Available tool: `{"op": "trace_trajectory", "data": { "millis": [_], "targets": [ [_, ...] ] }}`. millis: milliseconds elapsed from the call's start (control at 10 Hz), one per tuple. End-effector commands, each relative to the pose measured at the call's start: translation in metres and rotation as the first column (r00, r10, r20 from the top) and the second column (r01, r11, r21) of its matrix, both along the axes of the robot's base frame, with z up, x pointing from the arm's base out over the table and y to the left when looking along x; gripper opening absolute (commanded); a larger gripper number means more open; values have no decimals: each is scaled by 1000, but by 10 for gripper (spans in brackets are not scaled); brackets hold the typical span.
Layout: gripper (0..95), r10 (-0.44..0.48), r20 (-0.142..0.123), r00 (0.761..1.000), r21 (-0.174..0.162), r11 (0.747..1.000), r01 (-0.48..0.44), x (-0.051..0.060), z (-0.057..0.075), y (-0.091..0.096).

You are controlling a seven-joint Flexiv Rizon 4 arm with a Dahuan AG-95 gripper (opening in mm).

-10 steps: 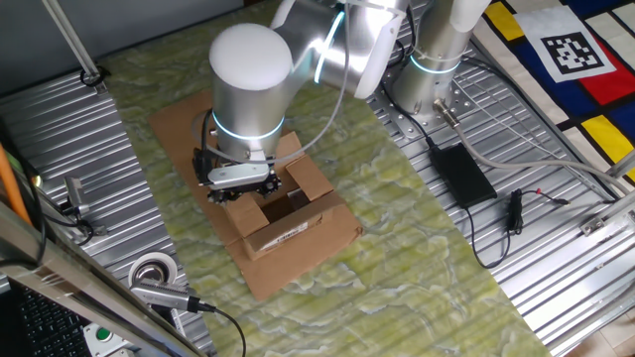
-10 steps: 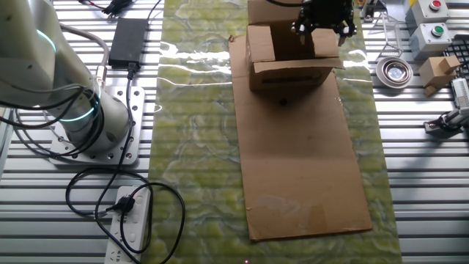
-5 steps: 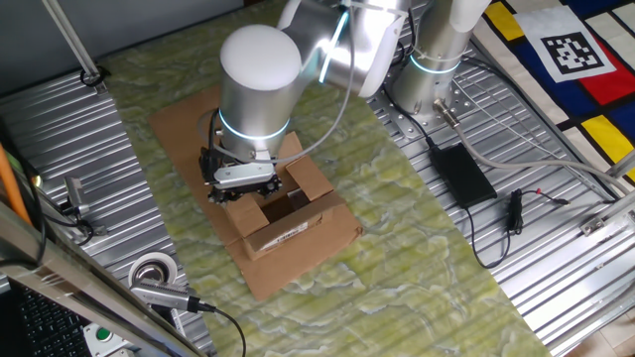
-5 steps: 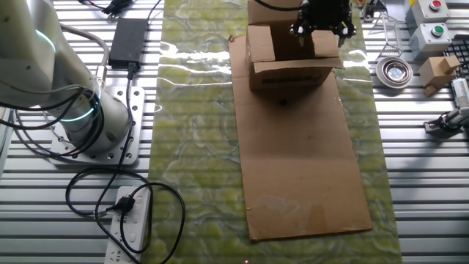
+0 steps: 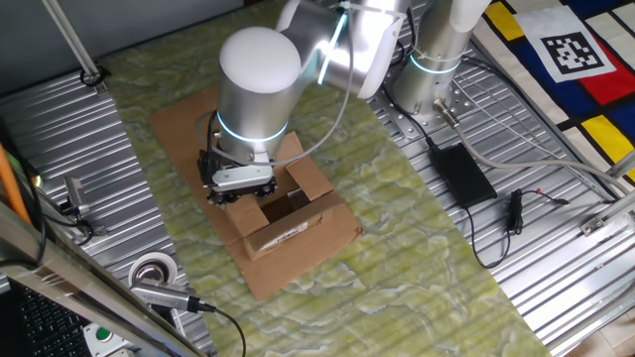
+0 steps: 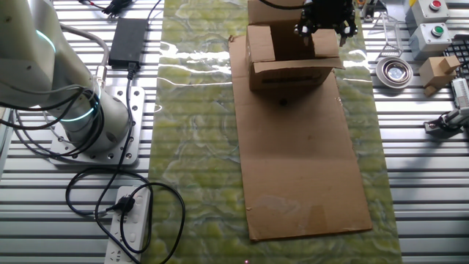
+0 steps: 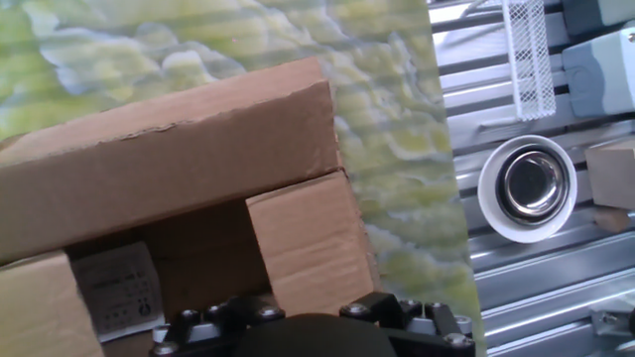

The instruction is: Open a box

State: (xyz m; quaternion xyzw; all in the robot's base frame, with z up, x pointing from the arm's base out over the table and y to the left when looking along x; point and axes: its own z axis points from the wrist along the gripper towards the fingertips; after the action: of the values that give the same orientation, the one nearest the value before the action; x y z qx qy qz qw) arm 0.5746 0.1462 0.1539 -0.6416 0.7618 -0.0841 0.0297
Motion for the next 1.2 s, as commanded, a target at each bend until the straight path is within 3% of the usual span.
{"op": "trace_trajectory", "data": {
  "millis": [100,1200],
  "targets": [
    [570,1,3,1000,-3,1000,-1,0,0,-1],
    [570,19,4,1000,-12,1000,-19,6,3,1]
  ]
}}
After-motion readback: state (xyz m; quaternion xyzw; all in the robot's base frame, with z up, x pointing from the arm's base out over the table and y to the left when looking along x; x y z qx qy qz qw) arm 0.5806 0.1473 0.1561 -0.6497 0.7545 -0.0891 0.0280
